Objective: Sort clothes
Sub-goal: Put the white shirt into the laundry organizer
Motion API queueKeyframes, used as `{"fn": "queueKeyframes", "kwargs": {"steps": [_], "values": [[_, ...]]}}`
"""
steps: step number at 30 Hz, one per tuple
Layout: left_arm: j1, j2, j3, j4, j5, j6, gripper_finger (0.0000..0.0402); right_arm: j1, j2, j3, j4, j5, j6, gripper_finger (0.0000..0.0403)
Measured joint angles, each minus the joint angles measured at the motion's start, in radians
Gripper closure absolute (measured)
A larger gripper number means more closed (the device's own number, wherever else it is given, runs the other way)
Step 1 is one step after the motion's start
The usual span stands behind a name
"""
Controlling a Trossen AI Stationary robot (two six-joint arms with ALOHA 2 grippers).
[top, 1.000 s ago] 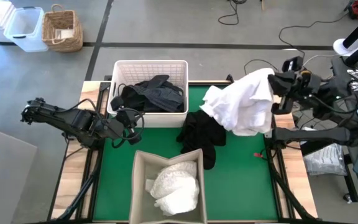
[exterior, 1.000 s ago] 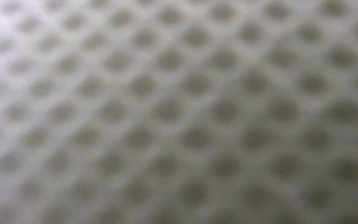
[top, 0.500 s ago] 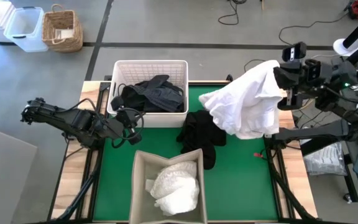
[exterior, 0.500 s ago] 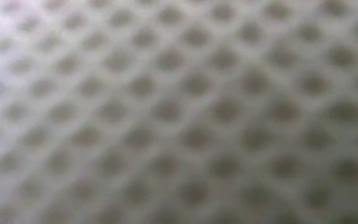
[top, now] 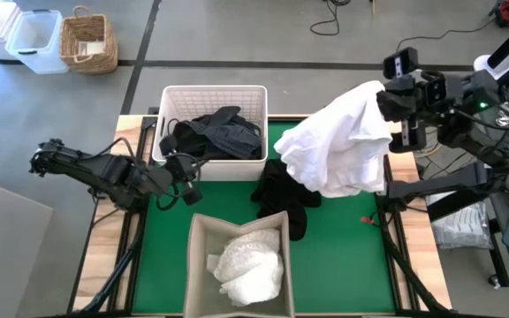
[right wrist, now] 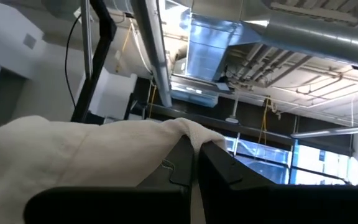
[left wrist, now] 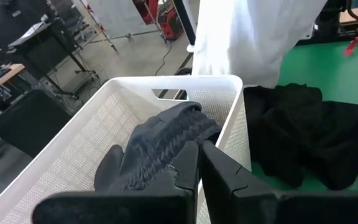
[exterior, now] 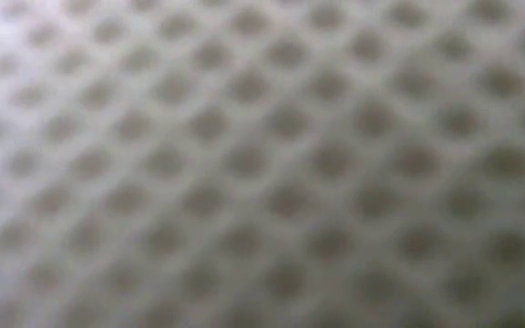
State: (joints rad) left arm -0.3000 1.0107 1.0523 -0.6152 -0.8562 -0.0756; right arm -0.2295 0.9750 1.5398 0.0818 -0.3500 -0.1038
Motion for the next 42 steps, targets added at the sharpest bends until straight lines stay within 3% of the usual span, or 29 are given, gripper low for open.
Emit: {"fn": "queueKeyframes", "kwargs": {"steps": [4,13,24,38,42], "values": [[0.0,-0.025,0.012,0.031,0.002,0.0,0.0402,0.0,0.054,0.052,-0.001,-0.033,0.026,0.0394],[-0.028,-0.035,0.192,0.014,0.002,0.04,0.0402,0.002,0.209,0.222,0.01,-0.197,0.104,0.0394],[-0.046,-0.027,0.327,0.005,0.066,0.13,0.0402,0.003,0.411,0.476,0.012,-0.258,0.2,0.0394],[-0.046,-0.028,0.362,0.004,0.082,0.145,0.0401,0.007,0.634,0.813,0.015,-0.263,0.388,0.0394],[-0.046,-0.028,0.4,0.002,0.083,0.145,0.0401,0.023,0.659,0.795,0.159,-0.256,0.492,0.0394]]}}
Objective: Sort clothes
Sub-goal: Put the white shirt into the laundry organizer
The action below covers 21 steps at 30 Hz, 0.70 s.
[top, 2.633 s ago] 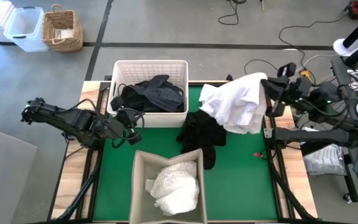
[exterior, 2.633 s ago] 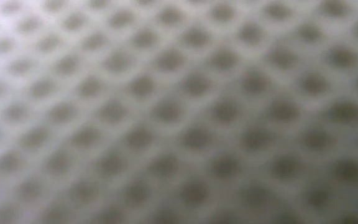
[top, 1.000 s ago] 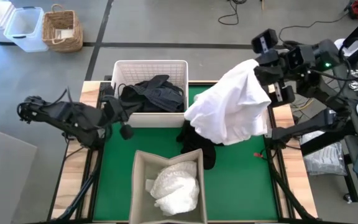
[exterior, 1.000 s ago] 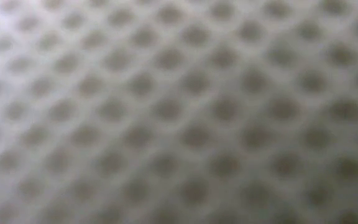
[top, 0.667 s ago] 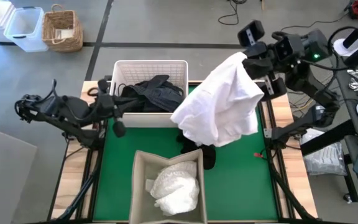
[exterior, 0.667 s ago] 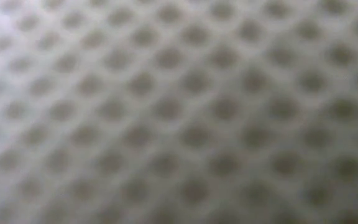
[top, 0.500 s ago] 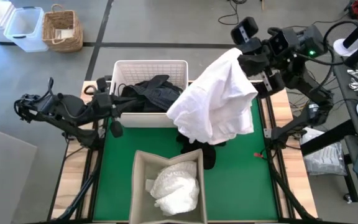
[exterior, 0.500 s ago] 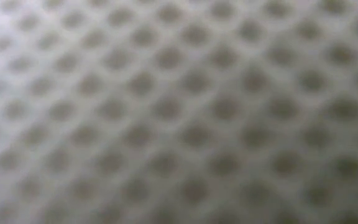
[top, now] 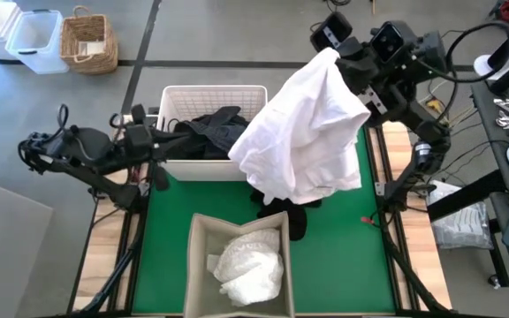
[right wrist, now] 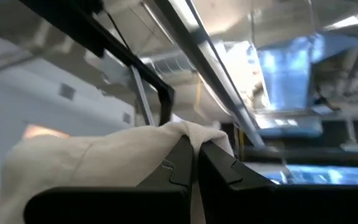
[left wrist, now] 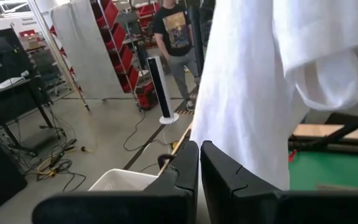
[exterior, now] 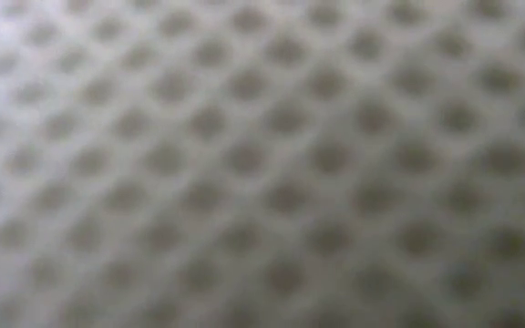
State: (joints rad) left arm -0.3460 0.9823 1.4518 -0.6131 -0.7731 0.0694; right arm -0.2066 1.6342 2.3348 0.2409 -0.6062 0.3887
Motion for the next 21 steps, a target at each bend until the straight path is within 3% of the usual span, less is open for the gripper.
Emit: {"fn": "queueKeyframes", "kwargs": {"steps": [4,13,17,21], "values": [[0.0,0.004,0.042,-0.02,0.014,-0.004,0.0401,0.029,0.026,0.003,0.091,-0.001,0.061,0.0394],[0.0,0.005,0.074,-0.055,0.034,-0.007,0.0401,0.164,0.097,0.007,0.087,0.008,0.07,0.0394],[0.0,0.007,0.074,-0.055,0.048,-0.017,0.0401,0.241,0.133,0.015,0.102,0.086,0.049,0.0394],[0.0,0.011,0.074,-0.054,0.131,-0.037,0.0401,0.307,0.175,0.021,0.191,0.123,0.04,0.0394]]}}
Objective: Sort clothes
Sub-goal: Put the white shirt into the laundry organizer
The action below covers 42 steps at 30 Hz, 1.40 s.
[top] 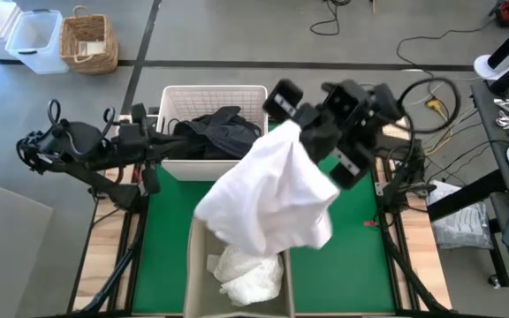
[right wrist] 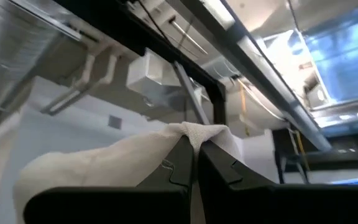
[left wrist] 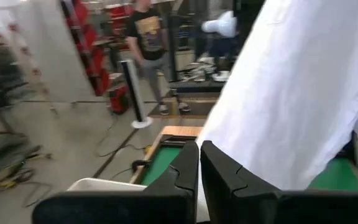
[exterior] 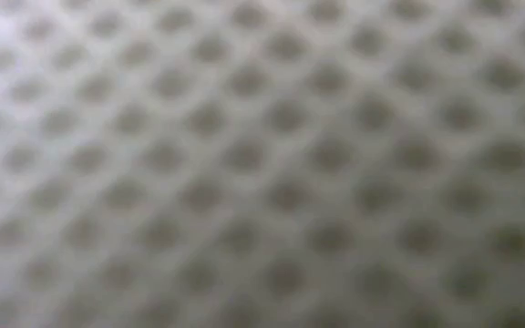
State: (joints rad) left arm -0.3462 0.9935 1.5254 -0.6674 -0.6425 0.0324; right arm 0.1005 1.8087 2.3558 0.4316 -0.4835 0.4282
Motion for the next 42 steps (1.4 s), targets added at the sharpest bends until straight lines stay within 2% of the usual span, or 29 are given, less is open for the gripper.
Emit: {"fn": "queueKeyframes", "kwargs": {"steps": [3,12,14,18,22,25,30,35,39,42], "values": [[0.0,0.002,0.0,0.0,0.061,-0.01,0.0402,0.041,0.019,0.0,0.029,0.026,-0.002,0.0394],[0.0,-0.002,0.003,0.001,0.071,-0.051,0.0401,0.125,0.052,0.001,0.032,0.043,-0.029,0.0394],[0.0,-0.001,0.003,0.001,0.102,-0.055,0.0401,0.136,0.052,0.001,0.024,0.042,-0.028,0.0394],[0.0,0.011,0.003,0.026,0.298,-0.06,0.0402,0.138,0.052,0.001,-0.018,0.042,-0.035,0.0394],[-0.007,0.028,0.003,0.091,0.539,0.009,0.0397,0.137,0.051,0.001,-0.093,0.042,-0.038,0.0394],[-0.014,0.036,0.004,0.108,0.563,0.065,0.0378,0.137,0.051,0.001,-0.169,0.042,-0.054,0.0394],[-0.016,0.043,0.004,0.104,0.558,0.113,0.0306,0.132,0.047,0.001,-0.292,0.041,-0.103,0.0394],[-0.029,0.069,0.004,0.083,0.758,0.098,0.0191,0.115,0.027,0.001,-0.365,0.043,-0.149,0.0394],[-0.048,0.09,0.004,0.064,0.762,0.058,0.0106,0.095,0.018,0.001,-0.412,0.042,-0.162,0.0394],[-0.049,0.11,0.004,0.069,0.758,0.028,0.006,0.08,0.016,0.001,-0.445,0.042,-0.187,0.0394]]}}
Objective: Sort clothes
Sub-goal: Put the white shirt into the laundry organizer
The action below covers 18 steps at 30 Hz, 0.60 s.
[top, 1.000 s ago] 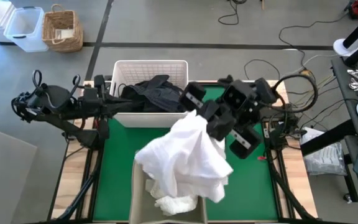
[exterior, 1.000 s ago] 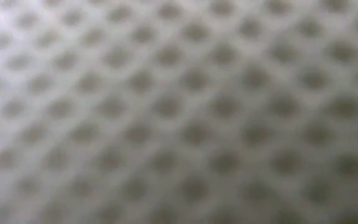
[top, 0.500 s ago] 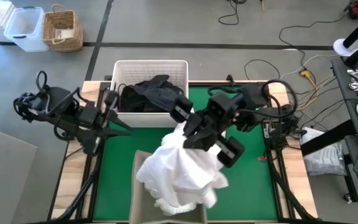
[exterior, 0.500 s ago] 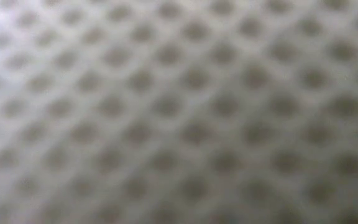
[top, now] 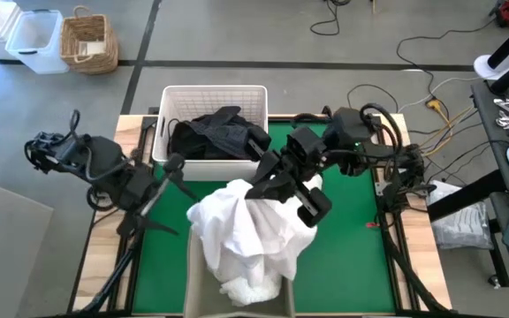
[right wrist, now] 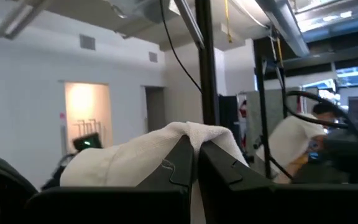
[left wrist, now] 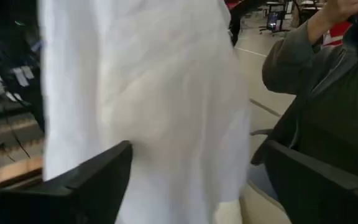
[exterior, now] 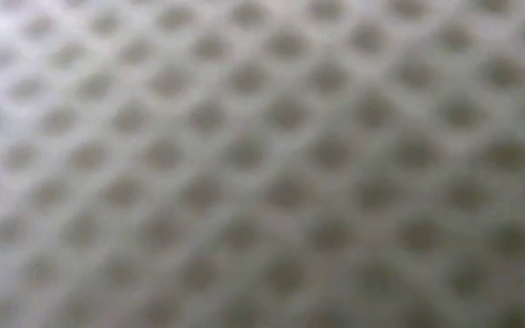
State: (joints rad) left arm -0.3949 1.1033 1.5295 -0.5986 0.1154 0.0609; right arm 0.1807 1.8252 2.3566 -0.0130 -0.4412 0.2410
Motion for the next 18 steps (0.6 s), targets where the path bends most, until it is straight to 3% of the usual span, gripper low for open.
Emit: {"fn": "queueKeyframes", "kwargs": {"steps": [3,8,18], "values": [[0.0,0.028,0.0,0.011,-0.02,-0.052,0.0034,-0.016,0.0,0.0,-0.016,0.0,-0.014,0.0394],[0.0,0.073,0.0,0.015,-0.137,-0.096,0.0021,-0.041,0.003,0.0,-0.014,0.0,-0.017,0.0394],[0.0,0.145,0.0,0.023,-0.132,-0.089,0.002,-0.067,0.003,-0.001,-0.035,-0.003,-0.041,0.0394]]}}
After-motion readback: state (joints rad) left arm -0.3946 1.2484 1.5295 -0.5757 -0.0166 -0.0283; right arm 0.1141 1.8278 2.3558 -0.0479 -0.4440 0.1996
